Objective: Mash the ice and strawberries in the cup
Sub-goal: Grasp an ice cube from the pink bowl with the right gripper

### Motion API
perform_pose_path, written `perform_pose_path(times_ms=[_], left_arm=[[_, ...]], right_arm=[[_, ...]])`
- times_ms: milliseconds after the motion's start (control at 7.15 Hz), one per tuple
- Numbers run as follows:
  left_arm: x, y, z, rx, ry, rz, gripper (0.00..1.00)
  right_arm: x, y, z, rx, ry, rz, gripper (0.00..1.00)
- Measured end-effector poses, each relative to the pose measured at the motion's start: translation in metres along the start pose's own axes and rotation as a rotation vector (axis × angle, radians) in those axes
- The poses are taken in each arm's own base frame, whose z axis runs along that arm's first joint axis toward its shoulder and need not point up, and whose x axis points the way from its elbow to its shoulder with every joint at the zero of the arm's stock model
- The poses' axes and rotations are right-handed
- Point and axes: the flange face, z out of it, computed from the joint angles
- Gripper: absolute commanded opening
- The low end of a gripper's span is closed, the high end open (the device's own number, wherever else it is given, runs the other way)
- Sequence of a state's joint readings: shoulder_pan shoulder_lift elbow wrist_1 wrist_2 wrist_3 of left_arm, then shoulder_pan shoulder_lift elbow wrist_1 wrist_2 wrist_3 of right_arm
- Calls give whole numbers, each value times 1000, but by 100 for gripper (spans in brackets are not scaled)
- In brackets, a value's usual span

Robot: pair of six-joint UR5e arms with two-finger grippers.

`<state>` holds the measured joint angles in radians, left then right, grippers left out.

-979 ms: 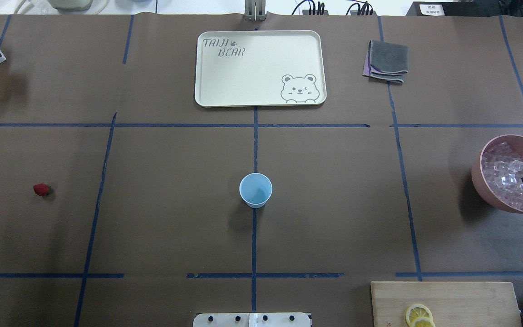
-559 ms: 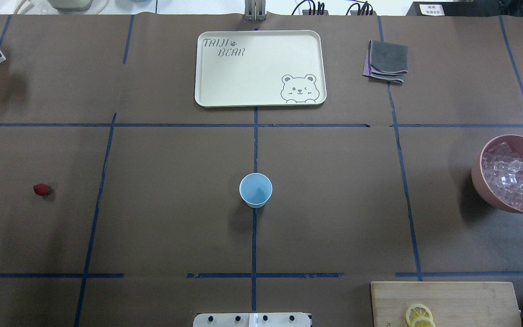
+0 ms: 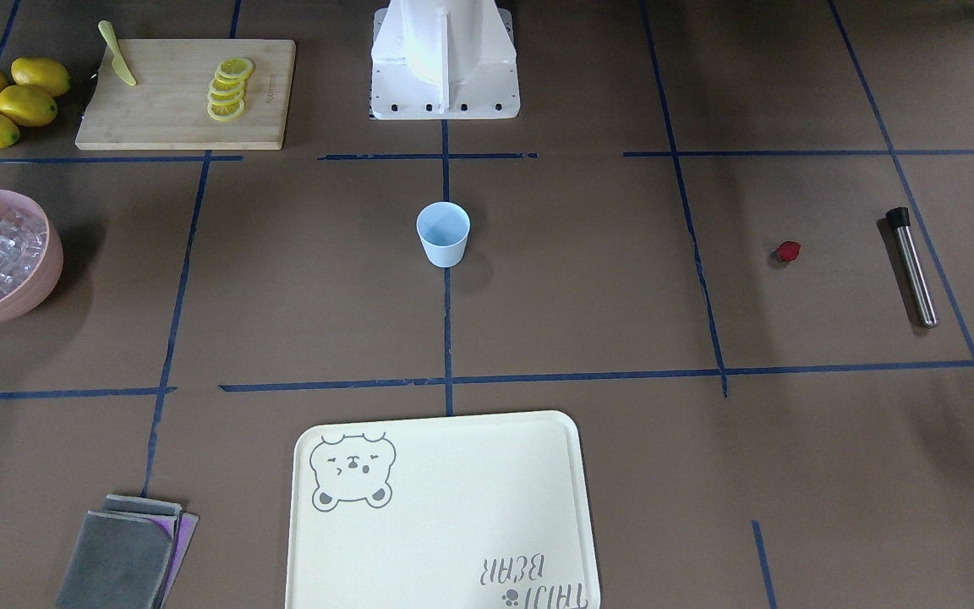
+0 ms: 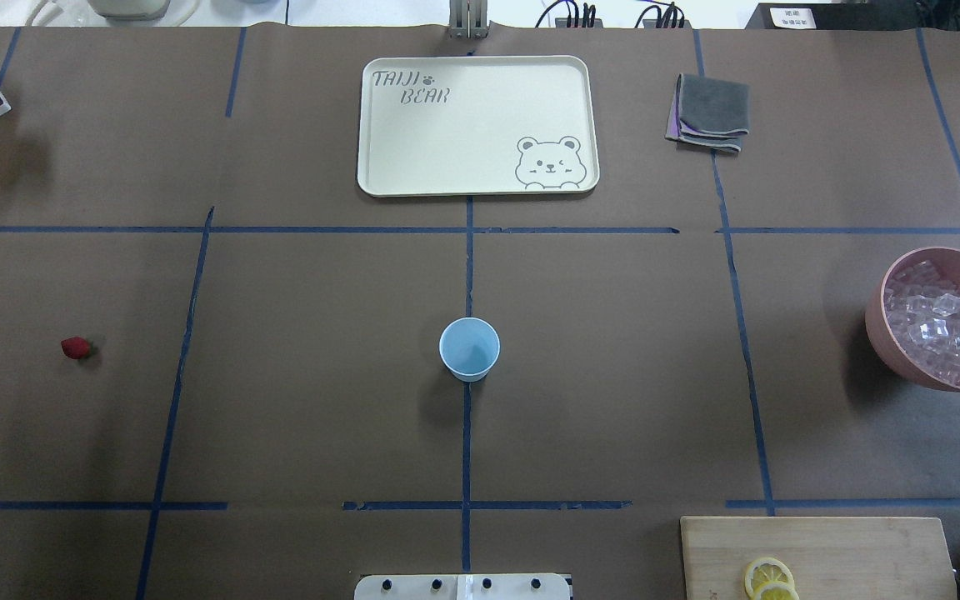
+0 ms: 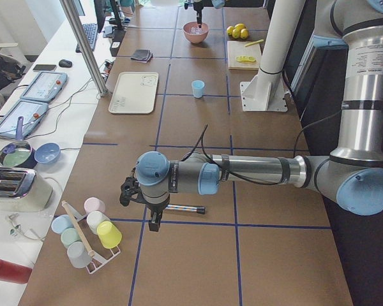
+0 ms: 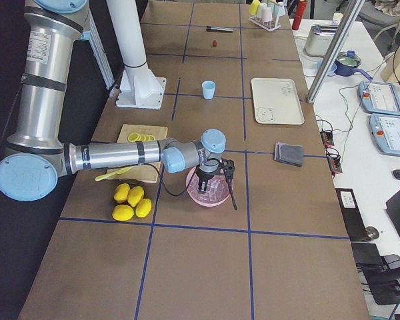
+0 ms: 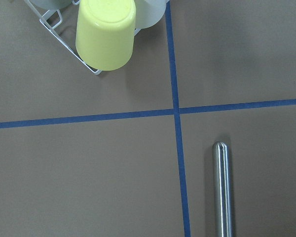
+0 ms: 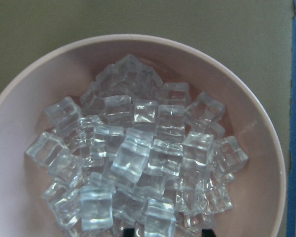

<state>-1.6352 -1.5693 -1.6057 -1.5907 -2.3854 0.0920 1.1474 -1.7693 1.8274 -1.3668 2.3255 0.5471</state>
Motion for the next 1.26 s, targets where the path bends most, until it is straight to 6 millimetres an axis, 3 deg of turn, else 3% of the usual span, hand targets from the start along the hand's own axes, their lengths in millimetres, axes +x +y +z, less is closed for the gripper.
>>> perform_pose_path(times_ms=[979, 1119, 1259], left_arm=[[1, 0, 0, 1, 2, 1, 100], [1, 0, 0, 1, 2, 1, 100], [1, 0, -1, 1, 3, 1, 100]], right_arm=[[-4, -10, 13, -18, 7, -12, 54], [-4, -10, 14, -20, 7, -11, 46], [-4, -10, 15, -21, 7, -12, 16]])
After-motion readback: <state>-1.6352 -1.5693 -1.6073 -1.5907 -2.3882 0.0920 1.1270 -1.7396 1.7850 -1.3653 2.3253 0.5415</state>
